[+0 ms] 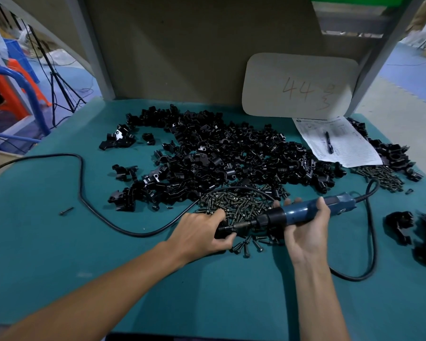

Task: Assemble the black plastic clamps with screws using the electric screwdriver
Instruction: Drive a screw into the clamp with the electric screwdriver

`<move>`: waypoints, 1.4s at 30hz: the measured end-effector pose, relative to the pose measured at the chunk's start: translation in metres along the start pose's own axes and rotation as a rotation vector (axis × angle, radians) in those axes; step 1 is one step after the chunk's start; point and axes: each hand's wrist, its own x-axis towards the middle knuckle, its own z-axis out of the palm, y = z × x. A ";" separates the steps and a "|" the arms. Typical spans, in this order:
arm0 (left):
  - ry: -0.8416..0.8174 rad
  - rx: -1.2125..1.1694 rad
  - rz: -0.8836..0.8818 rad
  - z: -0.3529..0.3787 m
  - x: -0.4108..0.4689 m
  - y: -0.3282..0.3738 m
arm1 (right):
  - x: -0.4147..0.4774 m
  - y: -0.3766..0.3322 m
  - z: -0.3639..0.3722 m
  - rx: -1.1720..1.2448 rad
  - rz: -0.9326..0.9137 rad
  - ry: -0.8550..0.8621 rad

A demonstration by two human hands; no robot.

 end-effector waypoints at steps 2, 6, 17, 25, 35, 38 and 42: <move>-0.004 -0.006 -0.002 0.000 0.000 0.000 | -0.001 -0.001 0.002 0.003 -0.008 0.005; 0.008 -0.009 0.002 0.000 -0.001 0.000 | -0.003 -0.003 0.003 -0.008 -0.022 0.003; 0.000 -0.017 0.003 0.000 0.000 0.000 | -0.005 0.002 0.003 0.007 -0.037 0.039; 0.041 -0.033 -0.022 0.000 -0.002 -0.002 | 0.007 -0.043 -0.015 -0.635 -0.173 0.065; 0.048 -0.105 -0.058 -0.001 -0.002 0.000 | -0.031 -0.038 -0.011 -1.638 -0.665 -0.059; 0.088 -0.108 -0.058 0.000 -0.001 0.000 | -0.051 -0.001 0.010 -1.419 -0.377 -0.487; 0.141 -0.085 -0.050 0.000 -0.002 0.000 | -0.053 0.039 0.012 -1.243 -0.205 -0.564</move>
